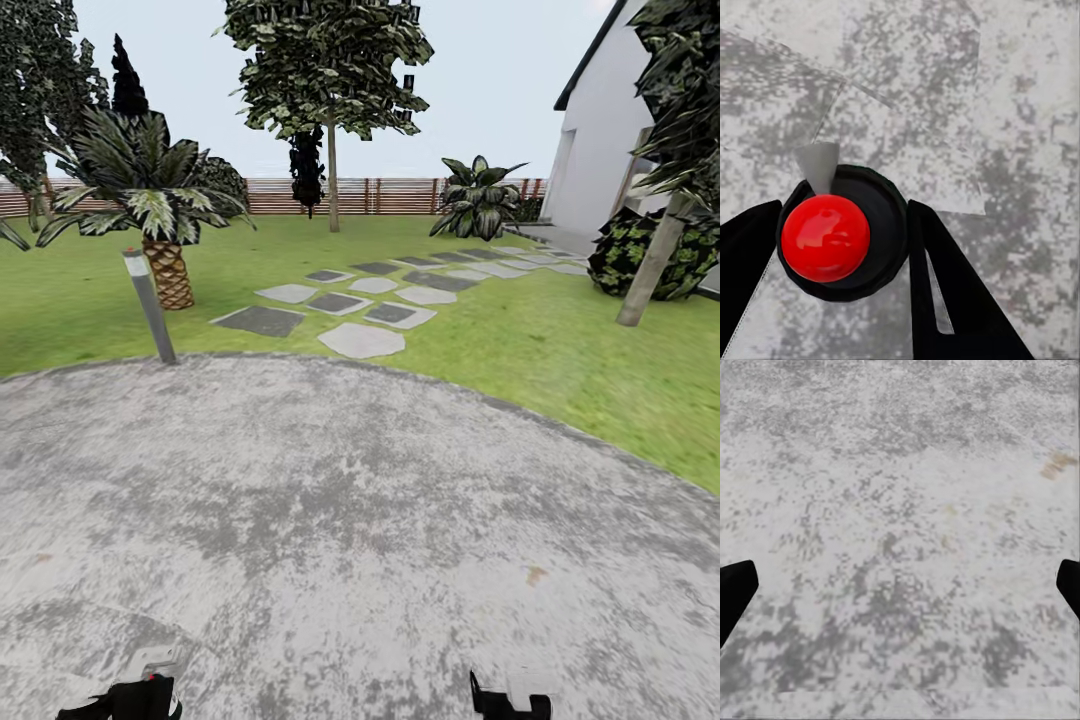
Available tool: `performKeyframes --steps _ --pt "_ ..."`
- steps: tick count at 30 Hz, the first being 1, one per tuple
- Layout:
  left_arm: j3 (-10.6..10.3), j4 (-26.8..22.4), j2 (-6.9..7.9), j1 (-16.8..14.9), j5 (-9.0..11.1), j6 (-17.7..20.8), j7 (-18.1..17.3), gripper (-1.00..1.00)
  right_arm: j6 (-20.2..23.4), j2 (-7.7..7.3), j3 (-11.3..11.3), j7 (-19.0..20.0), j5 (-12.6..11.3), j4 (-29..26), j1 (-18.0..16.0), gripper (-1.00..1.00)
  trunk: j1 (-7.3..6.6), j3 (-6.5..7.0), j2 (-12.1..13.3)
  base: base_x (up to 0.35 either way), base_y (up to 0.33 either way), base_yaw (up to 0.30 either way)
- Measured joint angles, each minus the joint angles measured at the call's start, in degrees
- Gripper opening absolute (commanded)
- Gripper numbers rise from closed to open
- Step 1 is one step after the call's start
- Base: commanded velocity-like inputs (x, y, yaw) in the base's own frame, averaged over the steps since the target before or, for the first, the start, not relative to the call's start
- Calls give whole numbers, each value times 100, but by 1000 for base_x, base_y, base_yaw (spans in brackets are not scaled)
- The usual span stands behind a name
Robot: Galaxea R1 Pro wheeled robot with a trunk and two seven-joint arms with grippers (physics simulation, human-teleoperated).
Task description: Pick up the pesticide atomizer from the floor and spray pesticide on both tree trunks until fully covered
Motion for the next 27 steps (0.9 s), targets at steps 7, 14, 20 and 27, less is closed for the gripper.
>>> performKeyframes --steps 7,14,20,27 --pt "1 -8 0 0 0 0 0 -100 -154 16 -1 17 0 266 2 100 0 0 0 338 0 0" --pt "5 -9 0 0 3 0 0 -100 -159 8 -1 18 4 331 5 100 0 0 0 338 0 0" --pt "7 -9 0 0 8 0 0 -100 -159 12 -1 13 3 335 6 100 0 0 0 338 0 0" --pt "2 -9 0 0 9 0 0 -100 -159 10 -1 12 4 335 6 100 0 0 0 338 0 0"
